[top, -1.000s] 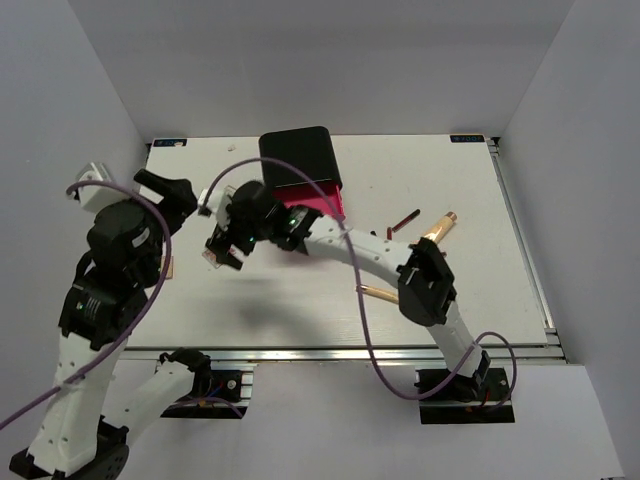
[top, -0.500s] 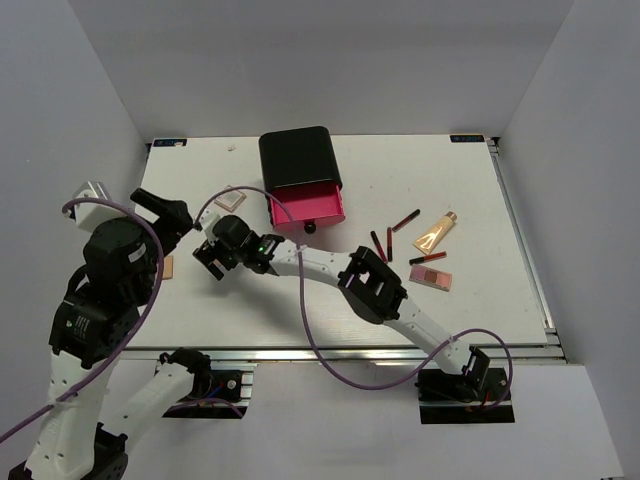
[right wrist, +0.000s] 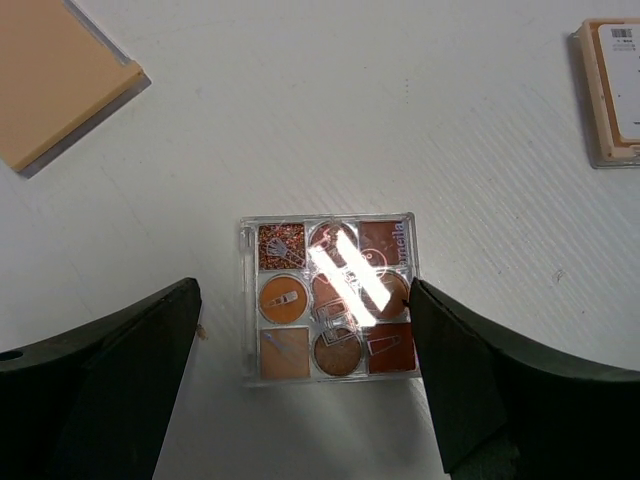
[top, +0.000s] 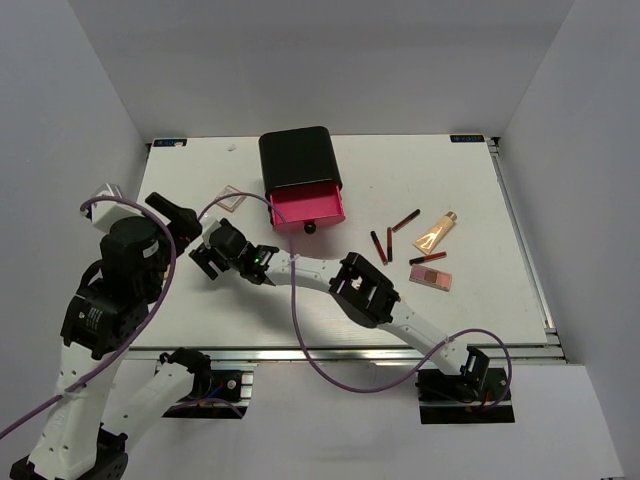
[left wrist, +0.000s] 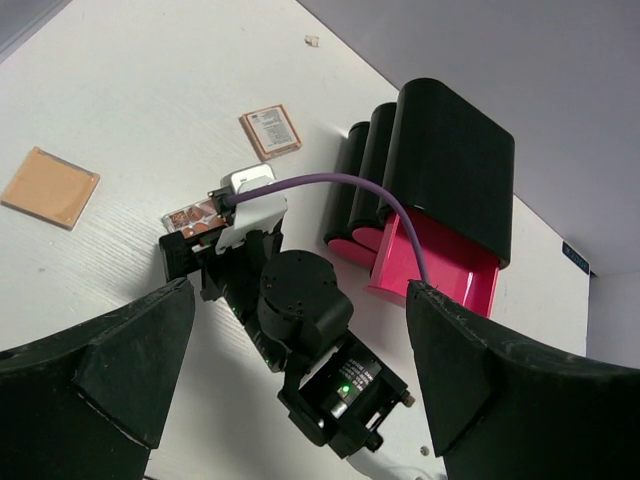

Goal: Organize the makeup

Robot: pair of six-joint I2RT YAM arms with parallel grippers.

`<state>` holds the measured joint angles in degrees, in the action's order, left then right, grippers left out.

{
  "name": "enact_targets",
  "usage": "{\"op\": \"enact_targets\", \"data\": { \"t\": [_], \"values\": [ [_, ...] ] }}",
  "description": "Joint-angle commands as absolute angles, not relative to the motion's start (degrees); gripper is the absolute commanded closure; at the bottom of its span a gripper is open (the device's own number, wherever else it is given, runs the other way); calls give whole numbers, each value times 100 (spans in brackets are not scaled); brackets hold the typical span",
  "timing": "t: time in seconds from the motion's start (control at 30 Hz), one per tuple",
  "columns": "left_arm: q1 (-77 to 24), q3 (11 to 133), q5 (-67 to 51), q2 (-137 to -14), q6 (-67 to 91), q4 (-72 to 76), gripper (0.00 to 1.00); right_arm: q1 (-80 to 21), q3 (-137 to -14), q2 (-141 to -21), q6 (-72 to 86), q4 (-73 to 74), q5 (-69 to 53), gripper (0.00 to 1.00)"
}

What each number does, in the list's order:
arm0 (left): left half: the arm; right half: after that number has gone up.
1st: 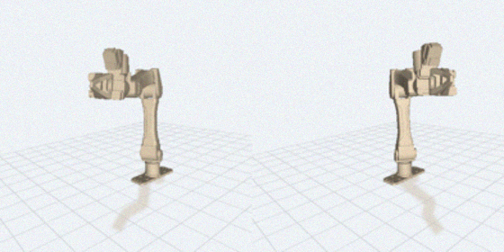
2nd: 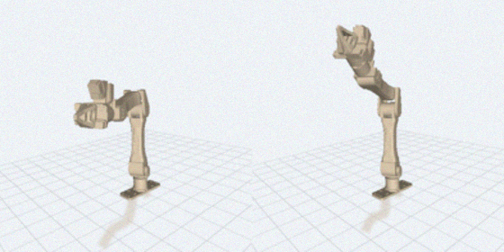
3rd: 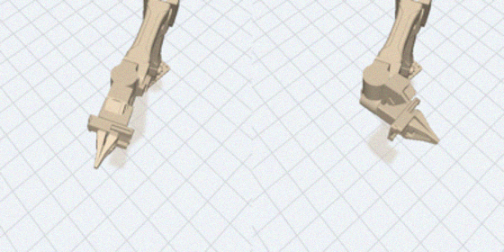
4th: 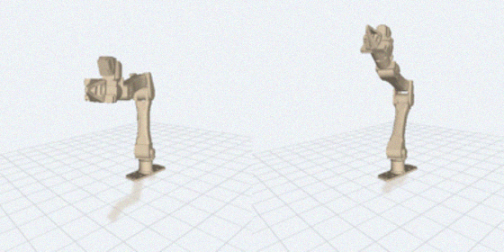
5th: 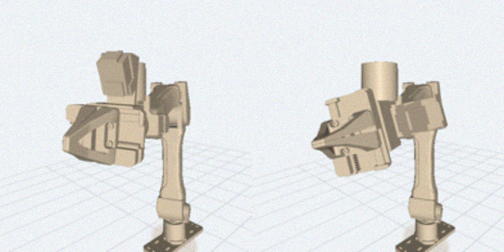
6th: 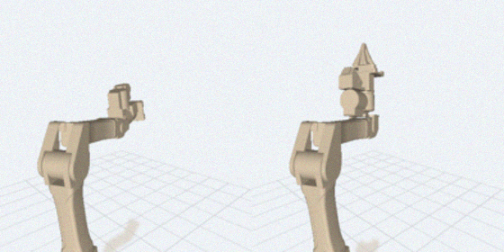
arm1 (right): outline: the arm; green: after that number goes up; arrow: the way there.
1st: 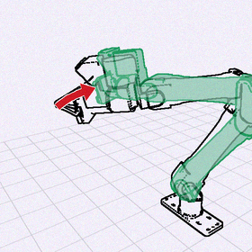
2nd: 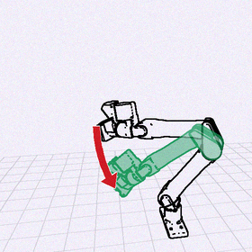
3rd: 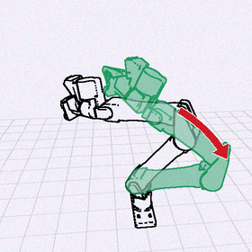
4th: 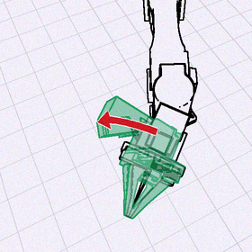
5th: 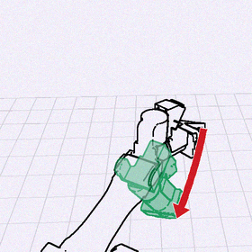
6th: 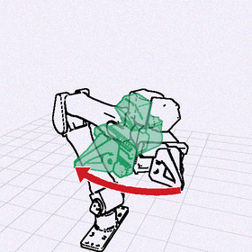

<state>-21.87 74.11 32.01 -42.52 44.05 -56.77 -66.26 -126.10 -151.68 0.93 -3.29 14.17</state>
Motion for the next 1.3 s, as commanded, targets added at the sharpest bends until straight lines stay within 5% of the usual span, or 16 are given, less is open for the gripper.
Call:
{"op": "enact_targets", "data": {
  "t": [0.0,0.27,0.8,1.27],
  "values": [
    [-2162,7260,3112,-4123,4508,-5731,4,-6539,-12560,-15249,237,-589,1626,11],
    [-2162,7084,3059,-4096,4623,-5608,4,-6249,-12323,-15153,352,-343,1136,17],
    [-2162,6575,3217,-3639,5132,-5476,4,-6293,-10680,-14195,-202,115,457,72],
    [-2162,5898,3208,-3059,5607,-5396,5,-6363,-8859,-12226,-448,-1037,-844,93]
  ]
}}
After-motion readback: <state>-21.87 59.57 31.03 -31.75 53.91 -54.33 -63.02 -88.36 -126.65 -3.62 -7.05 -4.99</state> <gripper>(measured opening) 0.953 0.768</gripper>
